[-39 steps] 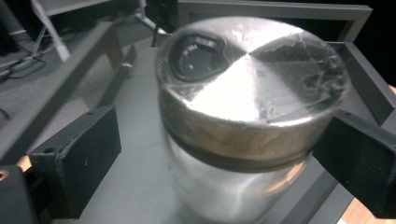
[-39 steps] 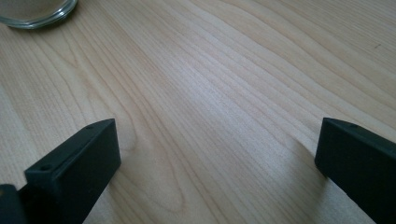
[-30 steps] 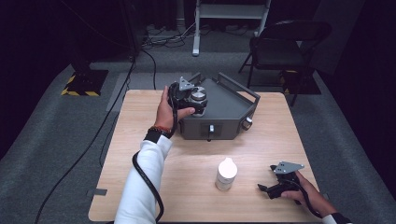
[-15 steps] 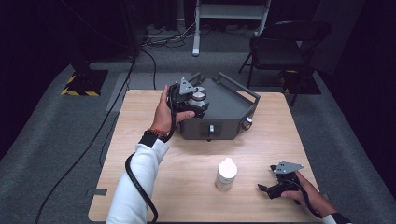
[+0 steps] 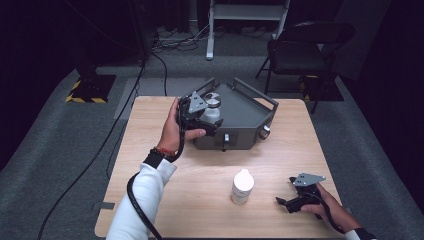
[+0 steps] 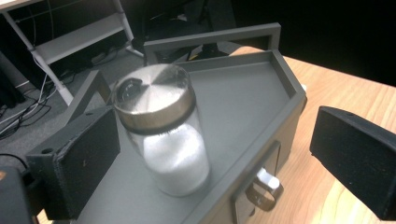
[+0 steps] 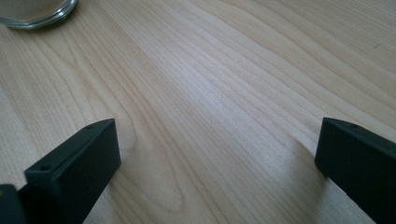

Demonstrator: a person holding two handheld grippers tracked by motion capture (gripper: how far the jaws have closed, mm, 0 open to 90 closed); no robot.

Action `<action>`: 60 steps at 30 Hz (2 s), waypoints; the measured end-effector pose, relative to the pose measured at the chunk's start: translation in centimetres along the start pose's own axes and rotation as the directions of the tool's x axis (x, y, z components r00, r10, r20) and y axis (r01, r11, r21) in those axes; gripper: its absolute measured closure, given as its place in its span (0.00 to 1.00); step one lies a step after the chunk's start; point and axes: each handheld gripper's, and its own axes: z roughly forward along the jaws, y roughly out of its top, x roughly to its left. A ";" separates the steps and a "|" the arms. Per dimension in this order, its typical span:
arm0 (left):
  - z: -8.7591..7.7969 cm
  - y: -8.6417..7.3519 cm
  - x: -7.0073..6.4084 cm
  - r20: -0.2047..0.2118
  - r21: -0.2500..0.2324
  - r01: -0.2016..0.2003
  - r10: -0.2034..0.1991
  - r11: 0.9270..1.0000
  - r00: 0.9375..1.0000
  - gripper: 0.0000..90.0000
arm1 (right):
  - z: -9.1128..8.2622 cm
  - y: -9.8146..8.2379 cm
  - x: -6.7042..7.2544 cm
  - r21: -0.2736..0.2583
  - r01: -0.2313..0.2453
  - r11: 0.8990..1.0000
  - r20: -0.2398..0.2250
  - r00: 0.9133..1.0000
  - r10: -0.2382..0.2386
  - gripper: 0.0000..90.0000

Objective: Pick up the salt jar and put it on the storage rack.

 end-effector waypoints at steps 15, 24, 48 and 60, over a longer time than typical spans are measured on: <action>-1.9 -3.8 -1.4 0.014 0.000 -0.009 0.009 1.000 1.000 0.01 | 0.0 0.0 0.1 0.000 -0.002 1.000 0.002 1.000 0.002 0.00; -2.5 -5.6 -2.6 0.002 0.004 -0.023 0.023 1.000 1.000 0.01 | 0.0 0.0 0.1 0.000 -0.003 1.000 0.003 1.000 0.003 0.00; -2.2 -9.6 -3.1 0.024 0.083 0.009 -0.011 0.996 1.000 0.01 | 0.0 0.0 0.1 0.000 -0.002 1.000 0.002 1.000 0.002 0.00; -2.4 -10.1 -4.2 0.049 0.158 -0.034 0.027 0.987 0.998 0.01 | 0.0 0.0 0.1 0.000 -0.003 1.000 0.003 1.000 0.003 0.00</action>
